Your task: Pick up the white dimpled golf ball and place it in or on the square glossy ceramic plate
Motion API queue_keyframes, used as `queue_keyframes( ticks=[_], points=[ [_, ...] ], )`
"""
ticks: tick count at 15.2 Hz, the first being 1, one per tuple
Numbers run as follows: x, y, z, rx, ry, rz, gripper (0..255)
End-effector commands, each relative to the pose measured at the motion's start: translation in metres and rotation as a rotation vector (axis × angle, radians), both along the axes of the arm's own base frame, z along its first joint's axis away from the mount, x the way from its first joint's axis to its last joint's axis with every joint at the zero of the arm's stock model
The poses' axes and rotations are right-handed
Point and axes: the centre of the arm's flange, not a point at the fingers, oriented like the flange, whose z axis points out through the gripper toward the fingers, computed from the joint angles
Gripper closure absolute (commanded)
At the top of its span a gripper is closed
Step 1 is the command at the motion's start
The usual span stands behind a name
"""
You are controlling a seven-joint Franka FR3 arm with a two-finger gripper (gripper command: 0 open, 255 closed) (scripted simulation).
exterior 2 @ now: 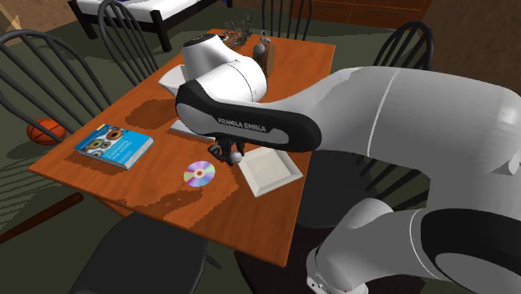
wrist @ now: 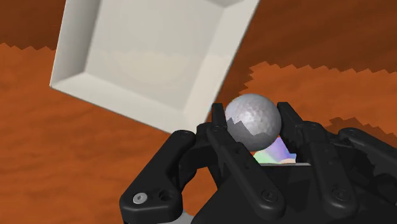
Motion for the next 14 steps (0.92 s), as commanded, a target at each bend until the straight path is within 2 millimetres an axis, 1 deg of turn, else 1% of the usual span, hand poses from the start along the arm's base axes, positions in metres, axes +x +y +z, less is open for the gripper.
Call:
queue_keyframes(
  ticks=[1, 6, 7, 14],
  points=[
    [-0.008, -0.026, 0.001, 0.0, 0.001, 0.001, 255],
    [-0.028, -0.089, 0.002, 0.0, 0.001, 0.001, 255],
    [-0.033, -0.106, 0.002, 0.0, 0.001, 0.001, 255],
    [-0.033, -0.106, -0.035, 0.0, 0.001, 0.001, 255]
  ],
)
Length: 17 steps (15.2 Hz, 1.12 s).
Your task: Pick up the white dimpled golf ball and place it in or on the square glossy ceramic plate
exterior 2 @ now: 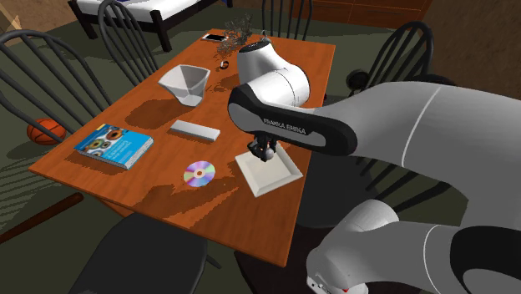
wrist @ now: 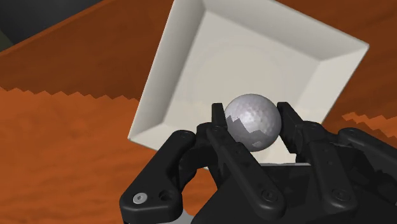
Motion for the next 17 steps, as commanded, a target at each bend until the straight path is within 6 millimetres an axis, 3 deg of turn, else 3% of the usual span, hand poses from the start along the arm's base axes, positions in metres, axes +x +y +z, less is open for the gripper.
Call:
queue_keyframes(
  ticks=[1, 7, 15, 16, 17],
  points=[
    [-0.001, 0.0, -0.012, 0.0, 0.0, 0.0, 255],
    [-0.001, 0.0, -0.045, 0.0, 0.0, 0.0, 255],
    [-0.001, 0.0, -0.045, 0.0, 0.0, 0.0, 255],
    [-0.001, 0.0, -0.045, 0.0, 0.0, 0.0, 0],
    [-0.001, 0.0, -0.045, 0.0, 0.0, 0.0, 0]
  ],
)
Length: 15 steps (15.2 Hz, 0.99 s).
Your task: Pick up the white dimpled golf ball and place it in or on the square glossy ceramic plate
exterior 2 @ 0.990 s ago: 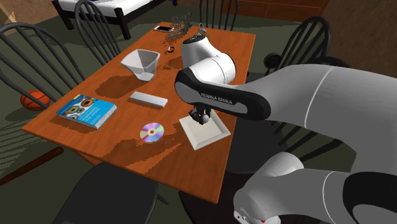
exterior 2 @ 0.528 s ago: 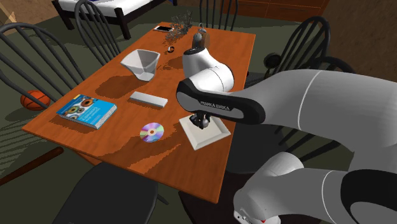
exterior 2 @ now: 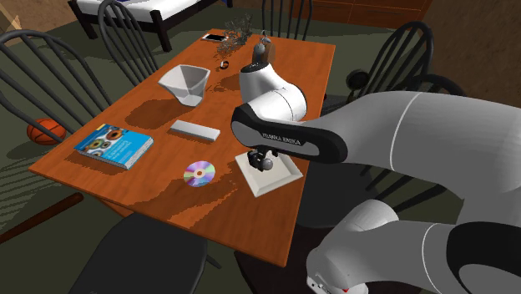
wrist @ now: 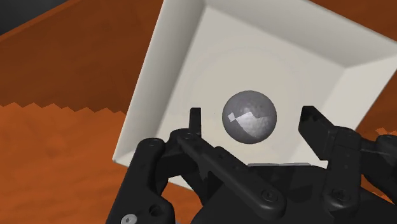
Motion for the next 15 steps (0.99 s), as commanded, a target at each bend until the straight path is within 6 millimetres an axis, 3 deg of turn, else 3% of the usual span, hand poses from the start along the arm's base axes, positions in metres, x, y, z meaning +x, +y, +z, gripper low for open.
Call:
queue_keyframes(
  ticks=[1, 4, 8, 15],
  points=[
    [0.0, 0.0, 0.0, 0.0, 0.0, 0.0, 0],
    [0.0, 0.0, 0.0, 0.0, 0.0, 0.0, 0],
    [0.006, 0.003, 0.05, 0.0, 0.0, 0.0, 0],
    [0.006, 0.003, 0.05, 0.0, 0.0, 0.0, 0]
  ],
)
